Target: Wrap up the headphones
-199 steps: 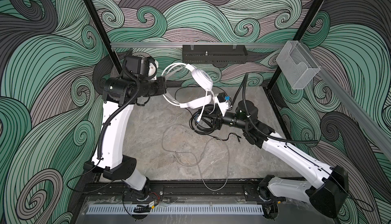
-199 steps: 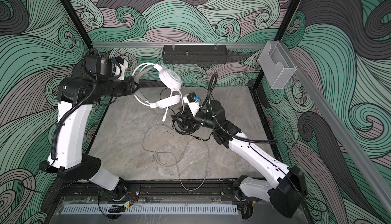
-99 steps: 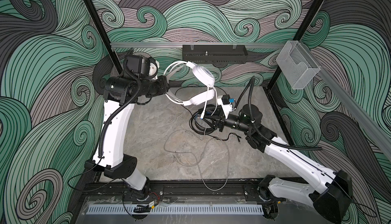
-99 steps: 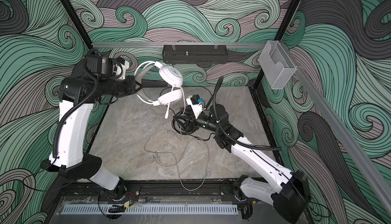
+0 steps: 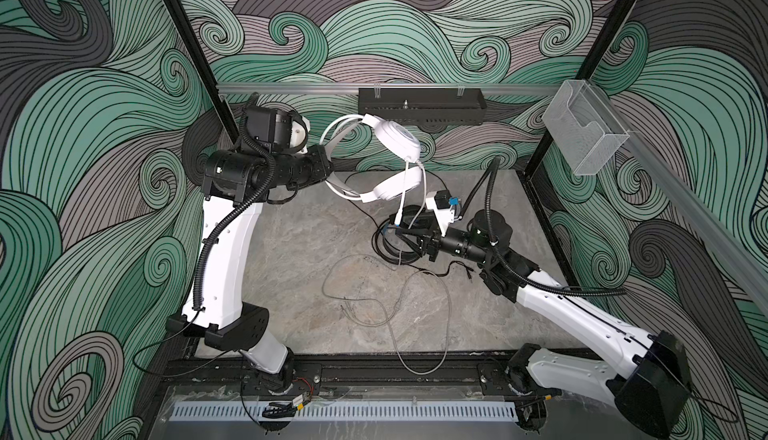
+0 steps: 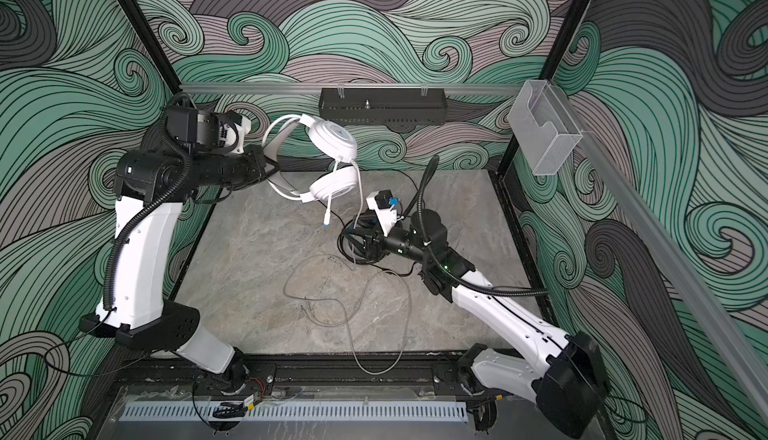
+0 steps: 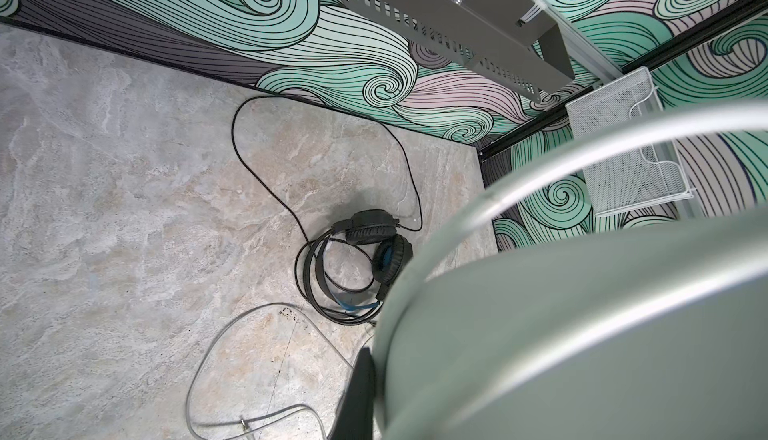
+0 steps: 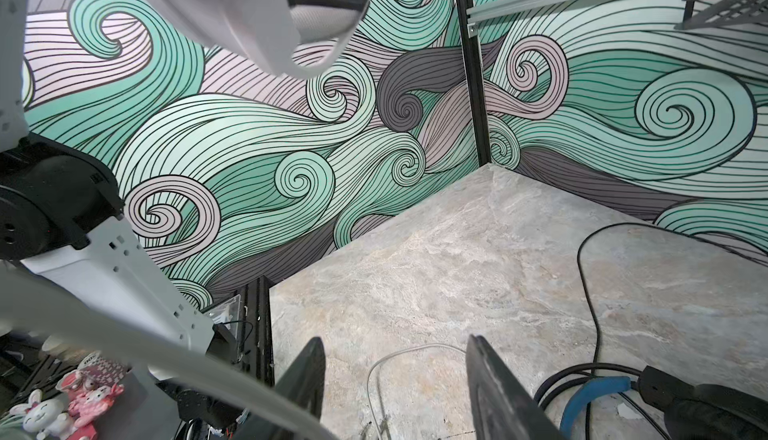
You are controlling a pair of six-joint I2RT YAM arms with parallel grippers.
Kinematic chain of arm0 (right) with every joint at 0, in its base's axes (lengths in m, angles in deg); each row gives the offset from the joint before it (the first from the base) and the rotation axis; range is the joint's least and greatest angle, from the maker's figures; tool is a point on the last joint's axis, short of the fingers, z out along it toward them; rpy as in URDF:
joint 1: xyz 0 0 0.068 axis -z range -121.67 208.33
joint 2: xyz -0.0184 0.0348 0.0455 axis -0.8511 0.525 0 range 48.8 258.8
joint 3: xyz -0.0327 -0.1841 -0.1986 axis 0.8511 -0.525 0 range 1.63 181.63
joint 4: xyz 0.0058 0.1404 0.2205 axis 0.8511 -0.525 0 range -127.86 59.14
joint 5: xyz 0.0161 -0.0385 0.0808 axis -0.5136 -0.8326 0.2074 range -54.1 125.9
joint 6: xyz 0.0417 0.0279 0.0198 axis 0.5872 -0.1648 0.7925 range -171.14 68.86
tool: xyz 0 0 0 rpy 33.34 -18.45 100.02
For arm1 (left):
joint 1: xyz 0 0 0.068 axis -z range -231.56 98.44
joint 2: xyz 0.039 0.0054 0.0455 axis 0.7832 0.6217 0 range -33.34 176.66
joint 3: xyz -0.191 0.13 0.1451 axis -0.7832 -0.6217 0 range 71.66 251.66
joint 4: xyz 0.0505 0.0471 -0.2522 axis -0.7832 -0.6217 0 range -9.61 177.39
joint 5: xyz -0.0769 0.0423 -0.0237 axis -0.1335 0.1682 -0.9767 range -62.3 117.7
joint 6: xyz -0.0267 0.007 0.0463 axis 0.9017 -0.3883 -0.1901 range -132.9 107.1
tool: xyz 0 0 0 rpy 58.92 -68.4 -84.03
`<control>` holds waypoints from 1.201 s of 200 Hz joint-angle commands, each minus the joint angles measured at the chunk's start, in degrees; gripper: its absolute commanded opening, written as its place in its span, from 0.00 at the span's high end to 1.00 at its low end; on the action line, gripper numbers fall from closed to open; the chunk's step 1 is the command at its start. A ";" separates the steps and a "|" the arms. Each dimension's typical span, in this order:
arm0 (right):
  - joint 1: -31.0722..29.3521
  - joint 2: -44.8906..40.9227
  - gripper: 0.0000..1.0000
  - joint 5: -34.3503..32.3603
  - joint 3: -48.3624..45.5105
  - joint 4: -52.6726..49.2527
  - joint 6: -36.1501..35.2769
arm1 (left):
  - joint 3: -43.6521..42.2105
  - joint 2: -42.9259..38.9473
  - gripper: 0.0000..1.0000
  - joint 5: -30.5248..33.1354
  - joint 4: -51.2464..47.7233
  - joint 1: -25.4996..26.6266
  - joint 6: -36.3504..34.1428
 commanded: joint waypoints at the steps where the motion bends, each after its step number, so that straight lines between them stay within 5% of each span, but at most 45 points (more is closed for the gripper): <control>1: -0.06 1.07 0.45 -0.55 -1.31 3.61 1.08 | 1.52 -0.21 1.00 -2.83 3.64 -0.35 2.55; 115: -0.97 4.42 0.56 -0.29 -5.28 6.58 2.06 | -1.86 -2.11 1.00 -4.05 6.41 -2.08 3.77; 171: 0.42 0.71 1.00 -0.40 -1.31 -4.06 -2.26 | -7.33 -4.19 1.00 -4.76 9.80 -4.41 3.97; 207: 1.37 -2.76 1.00 -15.99 9.34 -30.80 -16.38 | -15.18 -7.45 1.00 -0.53 11.81 -7.88 -0.89; 240: 1.38 -3.11 1.00 -38.40 21.11 -47.99 -29.40 | -23.03 -9.52 1.00 13.28 14.63 -9.00 -7.48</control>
